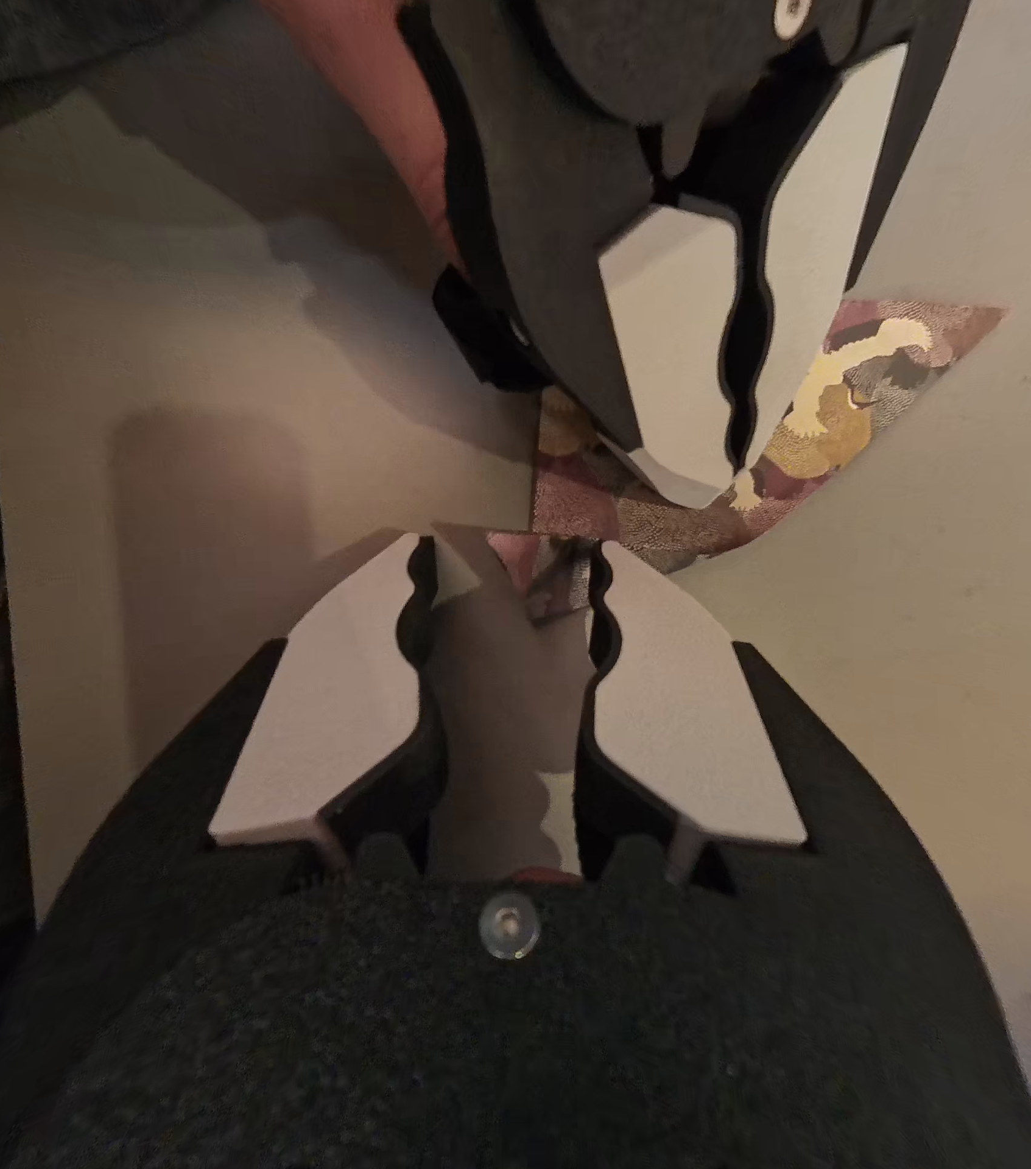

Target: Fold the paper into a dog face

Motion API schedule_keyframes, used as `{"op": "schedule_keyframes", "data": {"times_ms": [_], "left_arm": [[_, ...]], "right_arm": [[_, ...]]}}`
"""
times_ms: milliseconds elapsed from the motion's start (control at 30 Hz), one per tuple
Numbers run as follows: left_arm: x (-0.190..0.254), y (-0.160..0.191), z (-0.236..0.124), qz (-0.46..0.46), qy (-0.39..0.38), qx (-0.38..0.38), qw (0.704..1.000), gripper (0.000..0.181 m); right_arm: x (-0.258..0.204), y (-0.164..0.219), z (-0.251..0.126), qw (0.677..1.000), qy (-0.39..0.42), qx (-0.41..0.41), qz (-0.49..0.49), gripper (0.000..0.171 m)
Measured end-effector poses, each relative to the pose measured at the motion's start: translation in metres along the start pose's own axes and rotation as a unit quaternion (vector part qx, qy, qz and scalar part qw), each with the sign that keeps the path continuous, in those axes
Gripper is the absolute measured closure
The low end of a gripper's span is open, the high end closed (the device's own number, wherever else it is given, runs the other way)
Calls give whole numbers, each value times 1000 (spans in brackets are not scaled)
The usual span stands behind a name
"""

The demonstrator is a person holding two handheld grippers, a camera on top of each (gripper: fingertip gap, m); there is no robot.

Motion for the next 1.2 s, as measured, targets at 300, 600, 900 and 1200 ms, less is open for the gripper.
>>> {"op": "schedule_keyframes", "data": {"times_ms": [300, 600, 900, 1200], "left_arm": [[1, 1, -2, 13, 24, -24, 999, 181], [-9, 13, -17, -7, 115, -55, 992, 164], [-10, 22, -26, -25, 133, -26, 990, 163], [-12, 21, -21, -54, 27, -4, 998, 181]], "right_arm": [[4, 4, -2, 997, -35, -13, 66, 132], [9, 5, -5, 989, -107, -1, 103, 136], [29, 10, -7, 988, -110, -1, 108, 139], [38, 13, -8, 989, -102, 1, 110, 140]]}}
Point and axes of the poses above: each gripper's, where its closed fingertips meet, z out along the fingers, y out of its underside, x = y × z across the jaws, the point moved 2 cm from there along -z, back along the fingers, and after that the axes turned 3 degrees about x, right-handed, at the moved point
